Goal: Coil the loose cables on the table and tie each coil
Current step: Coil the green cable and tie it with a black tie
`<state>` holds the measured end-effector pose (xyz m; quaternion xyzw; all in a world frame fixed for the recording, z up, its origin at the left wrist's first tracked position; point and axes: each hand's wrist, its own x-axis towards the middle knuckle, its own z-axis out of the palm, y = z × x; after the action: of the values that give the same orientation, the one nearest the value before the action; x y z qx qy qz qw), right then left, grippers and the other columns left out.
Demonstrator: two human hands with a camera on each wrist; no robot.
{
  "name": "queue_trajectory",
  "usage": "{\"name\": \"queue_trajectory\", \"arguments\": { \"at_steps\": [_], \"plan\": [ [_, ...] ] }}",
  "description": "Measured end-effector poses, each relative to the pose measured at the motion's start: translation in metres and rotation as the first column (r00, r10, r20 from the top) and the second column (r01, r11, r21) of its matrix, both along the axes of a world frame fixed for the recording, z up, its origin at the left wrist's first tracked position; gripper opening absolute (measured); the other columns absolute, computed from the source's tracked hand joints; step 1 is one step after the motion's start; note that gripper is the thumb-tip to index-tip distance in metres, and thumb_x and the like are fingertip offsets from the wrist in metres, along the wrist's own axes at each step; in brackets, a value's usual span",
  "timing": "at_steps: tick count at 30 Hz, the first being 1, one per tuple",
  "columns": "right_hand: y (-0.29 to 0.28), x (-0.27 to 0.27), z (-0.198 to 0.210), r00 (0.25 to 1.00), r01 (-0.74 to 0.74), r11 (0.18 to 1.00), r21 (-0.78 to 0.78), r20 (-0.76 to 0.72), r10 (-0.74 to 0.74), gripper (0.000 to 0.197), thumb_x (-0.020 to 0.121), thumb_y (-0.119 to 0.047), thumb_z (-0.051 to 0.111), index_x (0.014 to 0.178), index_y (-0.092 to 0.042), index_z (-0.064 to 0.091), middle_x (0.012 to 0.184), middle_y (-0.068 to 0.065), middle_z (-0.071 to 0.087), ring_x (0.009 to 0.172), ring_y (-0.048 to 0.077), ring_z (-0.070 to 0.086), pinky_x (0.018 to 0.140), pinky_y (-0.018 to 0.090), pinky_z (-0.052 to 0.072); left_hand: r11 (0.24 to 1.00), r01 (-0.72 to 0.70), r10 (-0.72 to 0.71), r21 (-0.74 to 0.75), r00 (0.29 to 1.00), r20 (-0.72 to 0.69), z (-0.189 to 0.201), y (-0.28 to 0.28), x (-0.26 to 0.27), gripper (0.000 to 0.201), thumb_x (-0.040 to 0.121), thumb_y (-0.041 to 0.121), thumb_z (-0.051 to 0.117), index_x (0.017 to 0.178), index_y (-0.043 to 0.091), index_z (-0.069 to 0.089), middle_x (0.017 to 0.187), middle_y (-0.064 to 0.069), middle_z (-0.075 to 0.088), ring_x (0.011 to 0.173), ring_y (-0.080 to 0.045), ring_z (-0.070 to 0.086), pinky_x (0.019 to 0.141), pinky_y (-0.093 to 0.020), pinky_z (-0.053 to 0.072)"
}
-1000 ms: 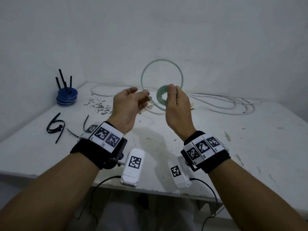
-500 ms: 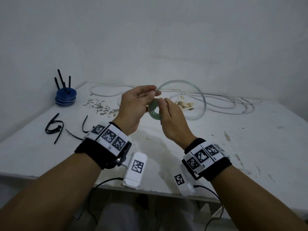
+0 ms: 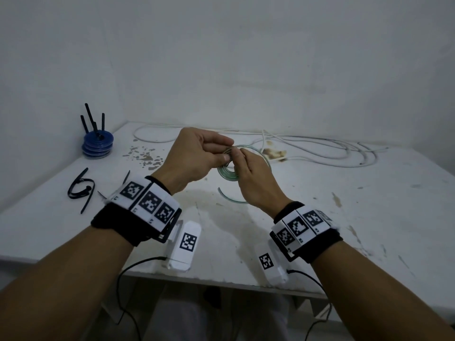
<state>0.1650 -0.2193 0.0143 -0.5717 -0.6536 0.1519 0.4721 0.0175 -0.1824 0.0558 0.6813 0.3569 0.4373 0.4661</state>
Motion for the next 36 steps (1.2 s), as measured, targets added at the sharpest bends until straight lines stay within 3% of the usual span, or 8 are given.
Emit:
{"name": "queue_trajectory", "arguments": {
  "at_steps": [4,14,18,22,25,27,30,36],
  "plan": [
    [-0.002,0.002,0.000,0.996,-0.044,0.999,0.009,-0.071,0.045,0.039,0.107,-0.033,0.035,0.083,-0.013,0.060,0.064,-0.013,0.053,0.058,0.004,0.045,0.061,0.026,0.038,0.997,0.036,-0.035,-0.068,0.999,0.026,-0.004,0.001,-0.002,0.032,0.079,-0.007,0.075,0.108,0.005,0.072,0.095,-0.010,0.077,0.090,-0.019,0.075,0.080,-0.026,0.059],
    [-0.002,0.007,0.003,0.991,-0.092,0.994,0.060,-0.089,0.097,0.035,0.108,-0.025,0.036,0.081,-0.028,0.059,0.064,-0.024,0.055,0.062,-0.003,0.051,0.062,0.017,0.037,0.999,0.033,-0.034,-0.040,0.999,-0.016,-0.002,-0.001,-0.002,0.036,0.072,0.003,0.083,0.107,0.001,0.071,0.084,-0.012,0.077,0.079,-0.025,0.076,0.071,-0.032,0.061],
    [0.001,0.008,0.003,0.994,-0.081,0.997,0.018,0.081,0.079,0.037,0.107,-0.033,0.035,0.076,-0.028,0.055,0.067,-0.017,0.056,0.064,0.002,0.051,0.064,0.024,0.037,0.998,-0.040,0.038,-0.050,0.998,-0.040,-0.006,0.000,-0.001,0.029,0.072,0.000,0.083,0.099,0.004,0.073,0.077,-0.009,0.076,0.074,-0.025,0.075,0.067,-0.034,0.061],
    [-0.003,0.018,0.018,0.961,0.079,0.984,-0.162,0.276,-0.031,0.059,0.100,-0.057,0.038,0.073,-0.010,0.061,0.068,0.004,0.065,0.065,0.022,0.062,0.061,0.037,0.046,0.995,-0.083,0.078,-0.046,0.992,-0.099,-0.009,0.005,-0.005,0.031,0.069,0.000,0.085,0.097,0.006,0.072,0.075,-0.007,0.076,0.072,-0.023,0.075,0.073,-0.041,0.062],
    [-0.006,0.031,0.035,0.888,0.268,0.963,-0.031,0.395,-0.234,0.060,0.092,-0.061,0.052,0.058,-0.011,0.053,0.055,0.001,0.057,0.055,0.021,0.054,0.055,0.034,0.039,0.995,-0.084,0.078,-0.043,0.988,-0.131,-0.009,0.007,-0.006,0.035,0.068,0.000,0.086,0.098,0.006,0.070,0.074,-0.006,0.076,0.071,-0.024,0.075,0.078,-0.044,0.061],
    [-0.008,0.035,0.041,0.865,0.256,0.960,0.116,0.416,-0.281,0.043,0.085,-0.060,0.064,0.071,-0.020,0.055,0.065,-0.009,0.053,0.064,0.014,0.050,0.059,0.030,0.037,0.997,-0.072,0.067,-0.030,0.986,-0.156,-0.008,0.005,-0.004,0.037,0.067,0.000,0.087,0.100,0.005,0.070,0.074,-0.004,0.076,0.070,-0.022,0.075,0.077,-0.041,0.062],
    [-0.002,0.037,0.041,0.852,0.051,0.997,0.058,0.518,-0.074,0.035,0.091,-0.050,0.061,0.117,-0.026,0.065,0.103,-0.003,0.061,0.096,0.013,0.054,0.080,0.031,0.045,0.998,-0.055,0.053,-0.007,0.984,-0.168,-0.007,0.002,0.002,0.040,0.067,0.001,0.087,0.103,0.006,0.071,0.074,-0.003,0.076,0.070,-0.019,0.075,0.073,-0.033,0.062],
    [0.007,0.040,0.050,0.903,-0.110,0.991,-0.079,0.409,0.133,0.036,0.098,-0.033,0.058,0.085,-0.003,0.073,0.069,0.019,0.061,0.054,0.009,0.040,0.052,0.019,0.032,0.998,-0.065,0.066,0.013,0.979,-0.193,-0.009,-0.001,0.004,0.042,0.066,0.005,0.090,0.102,0.011,0.070,0.073,0.004,0.076,0.071,-0.010,0.074,0.065,-0.023,0.056]
  ]
}}
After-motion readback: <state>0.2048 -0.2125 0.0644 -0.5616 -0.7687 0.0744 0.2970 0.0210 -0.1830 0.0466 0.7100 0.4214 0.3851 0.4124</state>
